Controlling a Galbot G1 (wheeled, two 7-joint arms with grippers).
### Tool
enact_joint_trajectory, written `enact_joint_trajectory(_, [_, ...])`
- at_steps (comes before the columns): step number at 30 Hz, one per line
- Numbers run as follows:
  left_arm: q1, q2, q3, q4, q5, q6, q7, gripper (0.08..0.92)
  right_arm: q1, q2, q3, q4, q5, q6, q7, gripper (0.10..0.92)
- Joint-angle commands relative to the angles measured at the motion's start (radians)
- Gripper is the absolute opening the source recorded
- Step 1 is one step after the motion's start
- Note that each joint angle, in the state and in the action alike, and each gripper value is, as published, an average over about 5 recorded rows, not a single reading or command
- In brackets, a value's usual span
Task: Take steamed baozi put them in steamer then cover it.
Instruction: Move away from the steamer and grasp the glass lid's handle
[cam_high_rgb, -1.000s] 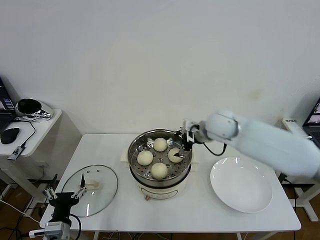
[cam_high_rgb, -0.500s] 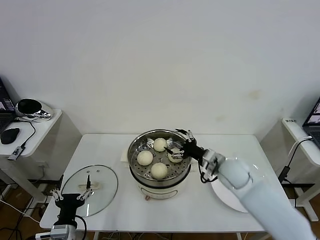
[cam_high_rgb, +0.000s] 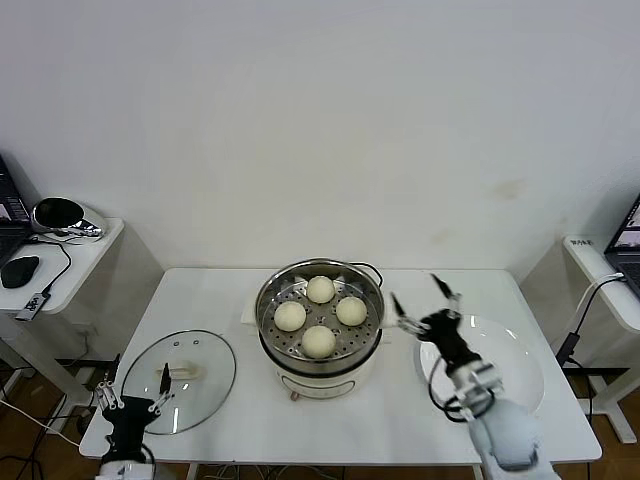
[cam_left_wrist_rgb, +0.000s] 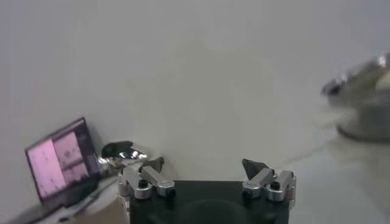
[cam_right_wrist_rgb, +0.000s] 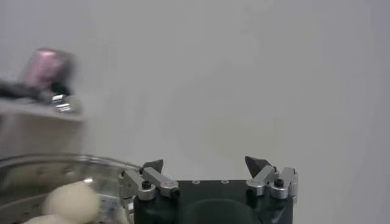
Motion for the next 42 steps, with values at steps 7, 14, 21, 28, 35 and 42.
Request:
enact_joint_trajectory(7, [-0.054,0.191,0.020,0.229,0.723,0.000,0.035,0.823,-0.302,0.139,0.396,0.199,0.057,-0.029,0.112,0.823])
enact_joint_trajectory(14, [-0.185,0.215,0.083,0.333,0.749,0.002,0.063,0.823,-0.333,0.125,0.485,0.202,0.087,-0.015,0.111,0.823])
enact_joint_trajectory(21, [-0.238,0.216,0.112,0.385,0.760,0.002,0.072,0.823,-0.330,0.118,0.492,0.181,0.099,-0.008,0.110,0.823])
enact_joint_trajectory(28, [-0.311,0.232,0.113,0.444,0.749,0.003,0.076,0.823,-0.326,0.111,0.495,0.172,0.100,-0.008,0.110,0.823])
enact_joint_trajectory(35, [-0.378,0.232,0.133,0.489,0.744,0.002,0.091,0.823,-0.326,0.110,0.495,0.165,0.098,-0.002,0.107,0.823])
enact_joint_trajectory(42, [-0.417,0.238,0.139,0.505,0.743,0.003,0.100,0.823,-0.326,0.113,0.493,0.156,0.093,0.004,0.104,0.823])
